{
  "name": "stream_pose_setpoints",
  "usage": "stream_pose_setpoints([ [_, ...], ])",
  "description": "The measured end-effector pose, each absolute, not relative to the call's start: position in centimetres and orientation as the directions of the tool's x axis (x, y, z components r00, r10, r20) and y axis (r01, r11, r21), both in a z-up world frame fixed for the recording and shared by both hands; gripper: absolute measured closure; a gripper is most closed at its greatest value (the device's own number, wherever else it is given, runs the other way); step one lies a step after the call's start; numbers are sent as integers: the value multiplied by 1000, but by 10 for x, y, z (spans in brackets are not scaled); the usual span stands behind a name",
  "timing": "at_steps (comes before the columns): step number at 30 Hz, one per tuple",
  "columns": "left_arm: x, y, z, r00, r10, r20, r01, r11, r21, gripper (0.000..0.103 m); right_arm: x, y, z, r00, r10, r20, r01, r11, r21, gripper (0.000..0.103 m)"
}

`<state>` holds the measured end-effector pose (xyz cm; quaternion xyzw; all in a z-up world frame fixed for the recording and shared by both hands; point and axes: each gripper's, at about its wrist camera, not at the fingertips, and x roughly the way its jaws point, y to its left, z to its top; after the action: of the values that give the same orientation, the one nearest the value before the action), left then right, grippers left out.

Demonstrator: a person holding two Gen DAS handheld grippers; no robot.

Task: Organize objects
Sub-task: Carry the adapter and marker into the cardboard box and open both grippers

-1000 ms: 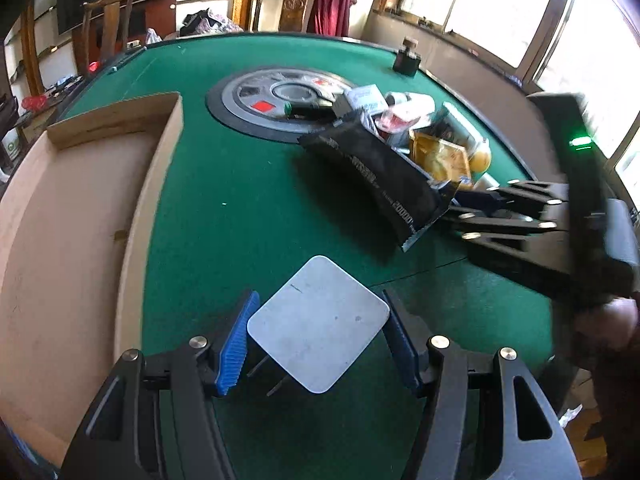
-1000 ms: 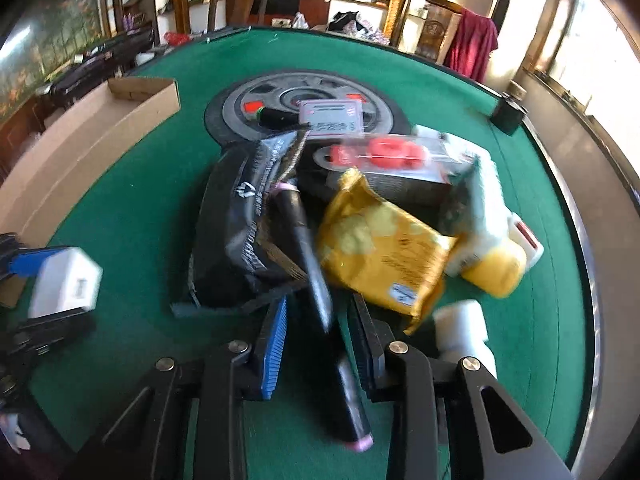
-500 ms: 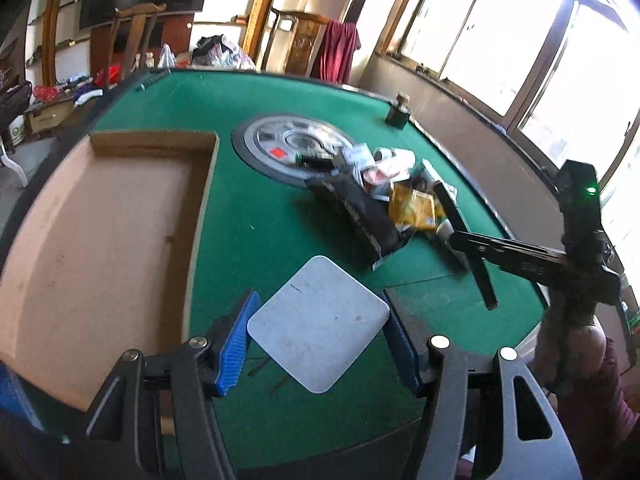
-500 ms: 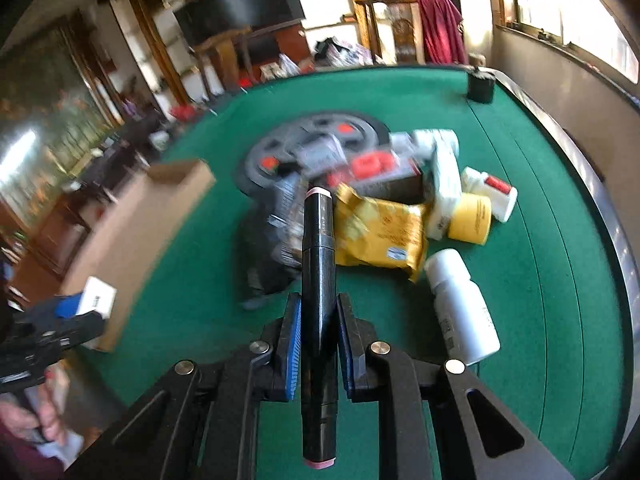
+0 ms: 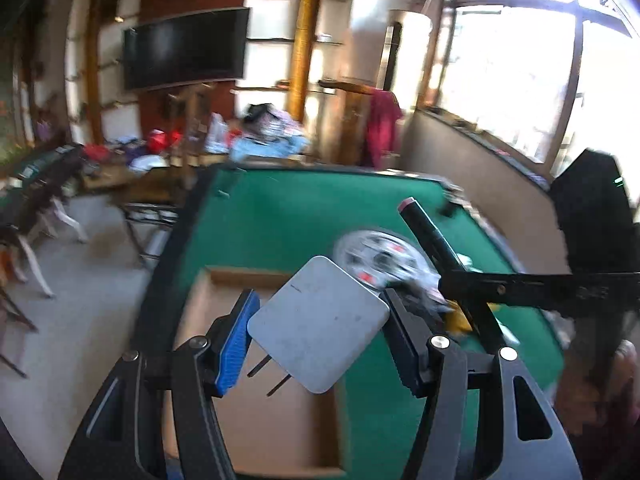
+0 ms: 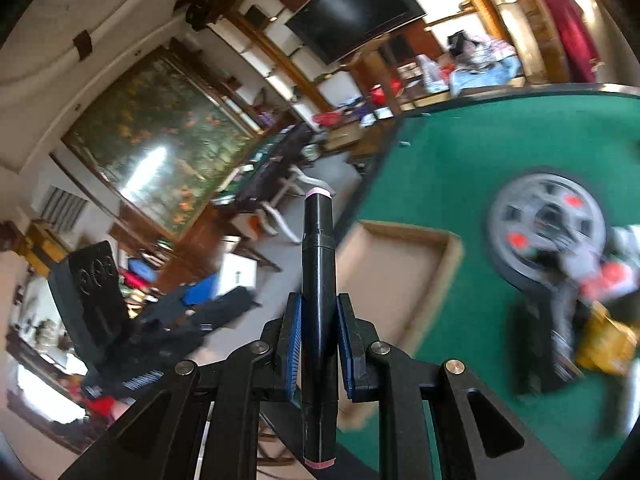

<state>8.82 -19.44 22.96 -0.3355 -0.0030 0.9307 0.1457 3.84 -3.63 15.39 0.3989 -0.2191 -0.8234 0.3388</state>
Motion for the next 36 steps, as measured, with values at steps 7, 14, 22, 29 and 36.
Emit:
stream_pose_setpoints([
  [7, 1, -222, 168, -681, 188, -707, -159, -981, -107, 42, -43, -94, 78, -430, -652, -625, 215, -746, 630, 85],
  [14, -52, -232, 69, -556, 259, -789, -114, -965, -237, 42, -83, -100, 6, -397, -558, -729, 93, -815, 572, 85],
  [22, -70, -229, 38, -537, 273, -798, -101, -960, -261, 42, -104, -104, -13, -379, -512, -771, 78, -848, 524, 85],
  [29, -78, -230, 28, -542, 248, -803, -72, -966, -250, 42, -106, -105, -21, -391, -468, -792, 76, -874, 480, 84],
  [36, -81, -236, 31, -549, 292, -783, -26, -943, -333, 28, -96, -97, -18, -433, -454, -779, 86, -881, 466, 79],
])
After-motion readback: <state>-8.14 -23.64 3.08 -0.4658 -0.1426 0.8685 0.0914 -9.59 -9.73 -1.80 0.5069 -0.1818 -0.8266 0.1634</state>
